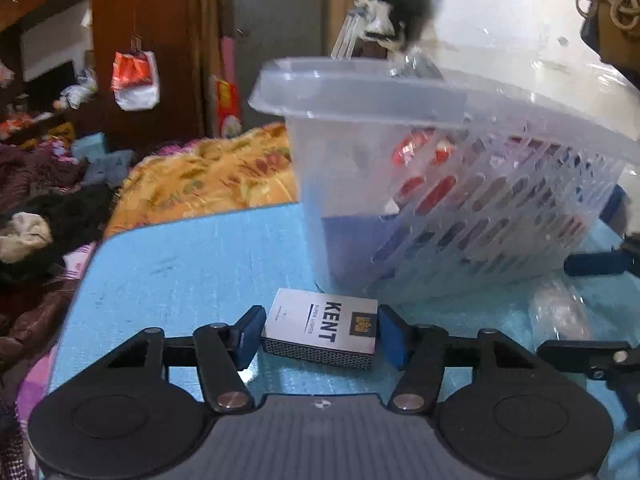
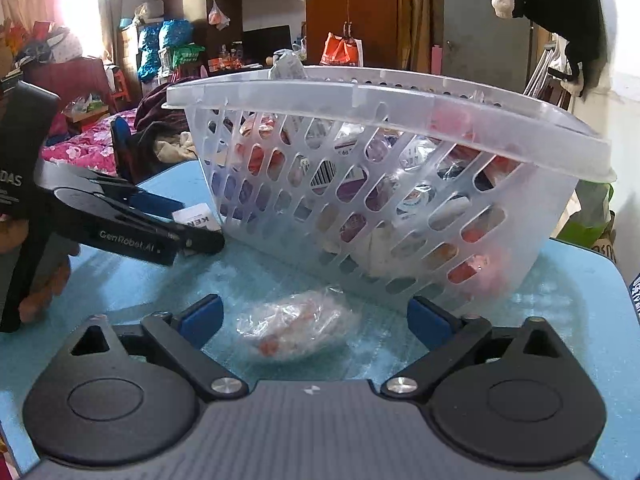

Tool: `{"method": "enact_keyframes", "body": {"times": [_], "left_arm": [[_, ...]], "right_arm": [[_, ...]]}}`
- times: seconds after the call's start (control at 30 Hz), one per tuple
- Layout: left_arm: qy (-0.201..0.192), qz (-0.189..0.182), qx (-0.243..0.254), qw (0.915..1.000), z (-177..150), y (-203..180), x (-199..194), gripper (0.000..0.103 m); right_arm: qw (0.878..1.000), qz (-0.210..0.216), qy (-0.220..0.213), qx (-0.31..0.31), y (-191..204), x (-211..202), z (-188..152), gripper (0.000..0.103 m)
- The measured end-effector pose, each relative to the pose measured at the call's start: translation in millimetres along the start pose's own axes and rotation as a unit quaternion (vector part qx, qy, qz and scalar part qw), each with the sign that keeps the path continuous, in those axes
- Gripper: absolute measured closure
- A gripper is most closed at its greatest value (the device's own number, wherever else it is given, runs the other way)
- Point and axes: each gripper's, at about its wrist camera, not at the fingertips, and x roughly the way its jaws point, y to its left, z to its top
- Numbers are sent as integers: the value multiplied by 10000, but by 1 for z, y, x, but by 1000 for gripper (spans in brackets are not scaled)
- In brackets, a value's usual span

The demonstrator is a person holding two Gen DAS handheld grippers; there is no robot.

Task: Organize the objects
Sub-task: 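Grasp the white KENT box with the left tool while the right grasps a clear-wrapped package, then carry both held items over the white basket and release them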

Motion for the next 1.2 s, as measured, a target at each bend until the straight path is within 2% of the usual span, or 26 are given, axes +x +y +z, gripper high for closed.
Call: {"method": "enact_keyframes", "body": {"times": [0.13,0.27,0.43,0.53,0.97,1.2], "left_arm": [[-145,-52,91,9998,-7,-12,-12,40],[-363,-328,-17,9988,-14,-19,-28,40],[-820,-489,-50,9954,-26,-29,-52,39],[-1001,-645,-219,9926,-28,-26,-56,39],[-1443,-632,-289,9871,-38,-24,-68,39],[-1752,-697,-254,9817,-31,-16,-95,39]], "right_arm": [[10000,-15,67,-68,1,3,-1,15],[9997,76,187,-109,2,5,-2,39],[9997,-64,-213,69,-4,-10,-5,40],[9991,18,-415,127,-6,-19,-8,40],[9954,-105,-926,-237,12,-33,-9,40],[9895,-14,-1374,-452,20,-67,-2,40]]}}
